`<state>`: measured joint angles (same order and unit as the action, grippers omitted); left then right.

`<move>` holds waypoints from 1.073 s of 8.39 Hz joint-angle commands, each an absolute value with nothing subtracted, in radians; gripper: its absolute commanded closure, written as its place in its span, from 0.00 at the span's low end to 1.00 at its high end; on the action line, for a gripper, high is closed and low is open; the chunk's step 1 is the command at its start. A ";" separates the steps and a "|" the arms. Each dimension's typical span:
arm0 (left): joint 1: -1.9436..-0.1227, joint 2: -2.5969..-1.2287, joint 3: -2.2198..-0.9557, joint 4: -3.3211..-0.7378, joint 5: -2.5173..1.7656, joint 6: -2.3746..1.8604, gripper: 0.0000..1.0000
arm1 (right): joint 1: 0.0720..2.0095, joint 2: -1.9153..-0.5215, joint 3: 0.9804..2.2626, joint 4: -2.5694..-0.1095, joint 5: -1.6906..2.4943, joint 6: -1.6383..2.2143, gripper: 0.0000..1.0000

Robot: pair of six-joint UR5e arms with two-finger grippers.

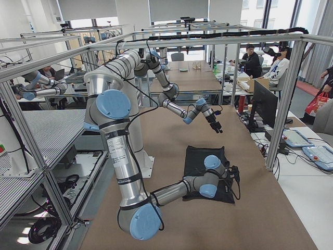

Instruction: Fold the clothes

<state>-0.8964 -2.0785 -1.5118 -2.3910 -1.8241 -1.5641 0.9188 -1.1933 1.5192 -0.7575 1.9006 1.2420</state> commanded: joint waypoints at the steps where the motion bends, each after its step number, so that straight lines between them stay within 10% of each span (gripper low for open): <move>1: -0.911 -2.080 -1.514 -2.388 -1.835 -1.563 0.06 | 0.898 -1.241 1.531 -0.769 2.021 1.256 0.06; 9: -0.913 -2.079 -1.551 -2.368 -1.832 -1.563 0.06 | 0.684 -1.442 1.697 -0.764 2.091 1.466 0.06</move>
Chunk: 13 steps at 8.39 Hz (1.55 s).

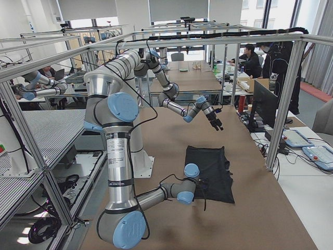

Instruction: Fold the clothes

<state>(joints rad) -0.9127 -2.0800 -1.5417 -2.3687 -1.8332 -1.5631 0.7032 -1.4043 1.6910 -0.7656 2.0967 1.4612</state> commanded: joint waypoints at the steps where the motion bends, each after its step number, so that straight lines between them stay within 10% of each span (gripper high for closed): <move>1: -0.913 -2.079 -1.551 -2.368 -1.832 -1.563 0.06 | 0.664 -1.442 1.697 -0.764 2.088 1.468 0.06; 5: -0.914 -2.071 -1.551 -2.370 -1.832 -1.555 0.06 | 0.644 -1.430 1.697 -0.764 2.083 1.468 0.14; 8: -0.913 -2.071 -1.549 -2.370 -1.830 -1.555 0.06 | 0.635 -1.425 1.698 -0.764 2.083 1.468 1.00; 13: -0.914 -2.069 -1.555 -2.370 -1.825 -1.554 0.06 | 0.565 -1.448 1.853 -0.773 2.126 1.470 1.00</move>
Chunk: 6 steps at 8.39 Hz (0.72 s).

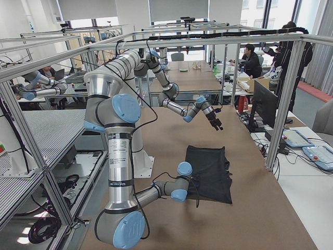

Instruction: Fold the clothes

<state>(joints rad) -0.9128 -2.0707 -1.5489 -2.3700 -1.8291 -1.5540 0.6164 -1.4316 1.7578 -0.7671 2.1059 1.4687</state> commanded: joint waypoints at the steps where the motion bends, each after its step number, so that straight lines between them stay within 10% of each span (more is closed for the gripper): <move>1: -0.914 -2.068 -1.554 -2.370 -1.822 -1.554 0.06 | 0.513 -1.447 1.885 -0.773 2.126 1.474 1.00; 6: -0.914 -2.065 -1.557 -2.372 -1.827 -1.554 0.06 | 0.338 -1.434 1.983 -0.767 2.108 1.583 0.96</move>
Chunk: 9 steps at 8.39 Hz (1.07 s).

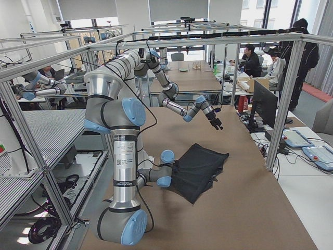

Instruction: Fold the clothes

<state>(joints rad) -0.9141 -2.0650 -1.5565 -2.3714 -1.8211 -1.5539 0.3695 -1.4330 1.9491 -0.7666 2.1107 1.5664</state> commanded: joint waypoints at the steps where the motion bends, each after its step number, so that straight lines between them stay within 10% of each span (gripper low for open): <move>1: -0.913 -2.065 -1.557 -2.372 -1.830 -1.554 0.06 | 0.344 -1.442 1.985 -0.767 2.106 1.583 0.16; 5: -0.884 -2.043 -1.563 -2.372 -1.841 -1.554 0.06 | 0.553 -1.487 1.878 -0.773 2.092 1.453 0.05; 9: -0.685 -1.742 -1.790 -2.376 -1.708 -1.562 0.06 | 0.650 -1.440 1.805 -0.788 2.077 1.417 0.05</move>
